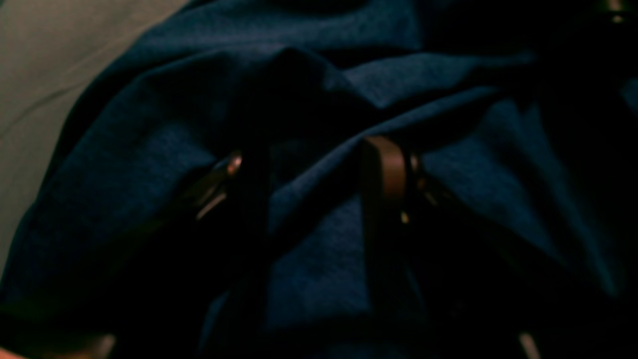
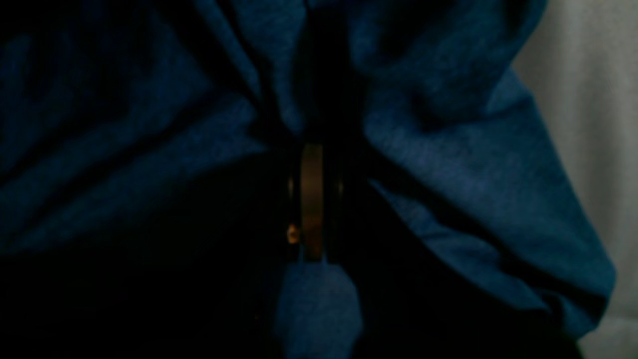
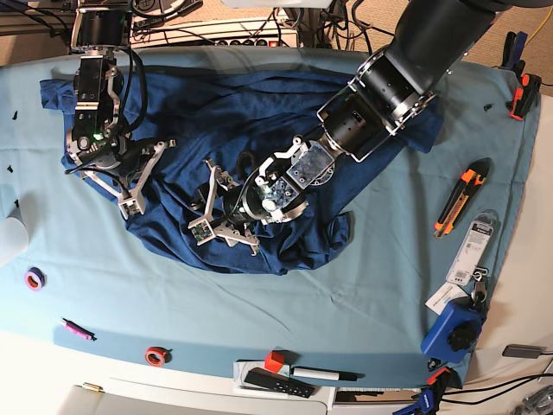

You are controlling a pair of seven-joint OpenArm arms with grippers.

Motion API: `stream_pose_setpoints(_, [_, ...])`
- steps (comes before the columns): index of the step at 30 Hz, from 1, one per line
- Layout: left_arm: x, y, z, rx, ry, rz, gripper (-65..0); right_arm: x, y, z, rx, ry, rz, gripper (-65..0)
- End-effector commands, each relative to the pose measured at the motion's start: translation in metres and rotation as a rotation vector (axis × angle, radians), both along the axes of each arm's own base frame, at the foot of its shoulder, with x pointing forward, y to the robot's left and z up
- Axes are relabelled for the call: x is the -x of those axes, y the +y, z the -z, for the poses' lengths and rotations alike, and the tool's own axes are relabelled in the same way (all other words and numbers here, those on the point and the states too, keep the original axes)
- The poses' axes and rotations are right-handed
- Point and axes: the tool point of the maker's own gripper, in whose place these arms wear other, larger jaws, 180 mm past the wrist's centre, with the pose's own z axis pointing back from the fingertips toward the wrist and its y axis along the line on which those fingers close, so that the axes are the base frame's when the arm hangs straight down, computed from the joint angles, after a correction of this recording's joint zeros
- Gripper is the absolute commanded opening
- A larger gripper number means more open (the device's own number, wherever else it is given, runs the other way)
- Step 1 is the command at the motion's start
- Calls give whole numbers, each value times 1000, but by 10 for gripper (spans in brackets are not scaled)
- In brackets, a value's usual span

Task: Layout the t-shirt on the table in an organized manner, then fold the t-shirt properly
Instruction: 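Grasp the shirt fabric with the right gripper near the collar, then pull the held fabric with the right gripper away from the left gripper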

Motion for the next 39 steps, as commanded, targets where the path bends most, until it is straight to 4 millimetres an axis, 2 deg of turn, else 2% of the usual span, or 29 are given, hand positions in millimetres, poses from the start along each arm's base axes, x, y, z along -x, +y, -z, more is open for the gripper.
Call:
stream_pose_setpoints(1, [-10, -12, -25, 52, -48, 8, -356, -8, -1, -12, -4, -36, -6, -650])
stream_pose_setpoints(5, [-10, -12, -25, 52, -48, 8, -356, -8, 2, -12, -17, -37, -18, -650])
stream_pose_setpoints(6, [-10, -12, -25, 52, -48, 8, -356, -8, 3, -12, -16, -37, -27, -630])
stream_pose_setpoints(9, [-10, -12, -25, 52, -48, 8, -356, -9, 3, -13, -18, -46, -33, -449])
stream_pose_setpoints(11, [-10, -11, -25, 48, -46, 7, -356, -11, 2, -15, -16, -55, -31, -423])
stream_pose_setpoints(14, [-11, -13, -32, 78, -32, -3, -357, -13, -11, -19, 4, -71, 11, -423])
stream_pose_setpoints(18, [-20, -17, -61, 186, 10, -49, -357, -14, -48, -32, 15, -116, 147, -424])
stream_pose_setpoints(20, [-23, -16, -69, 210, 26, -65, -357, -12, -68, -40, 7, -145, 213, -424])
stream_pose_setpoints(23, [-19, -17, -69, 211, 38, -26, -357, -7, -92, -53, -19, -188, 279, -424])
stream_pose_setpoints(28, [-14, -20, -69, 216, 44, -4, -357, 1, -116, -65, -39, -233, 341, -424])
stream_pose_setpoints(31, [-14, -20, -69, 216, 44, -4, -357, 4, -123, -61, -42, -223, 362, -424])
stream_pose_setpoints(33, [-14, -20, -69, 216, 44, -4, -357, 7, -125, -50, -55, -195, 370, -425])
stream_pose_setpoints(34, [-14, -19, -69, 216, 44, -4, -357, 9, -125, -44, -62, -177, 368, -435])
stream_pose_setpoints(37, [-14, -19, -69, 215, 44, -4, -357, 16, -126, -25, -84, -124, 370, -616])
stream_pose_setpoints(38, [-14, -19, -69, 215, 44, -4, -357, 17, -125, -22, -88, -114, 366, -650])
stream_pose_setpoints(39, [-14, -19, -69, 215, 44, -4, -357, 18, -125, -21, -88, -108, 357, -650])
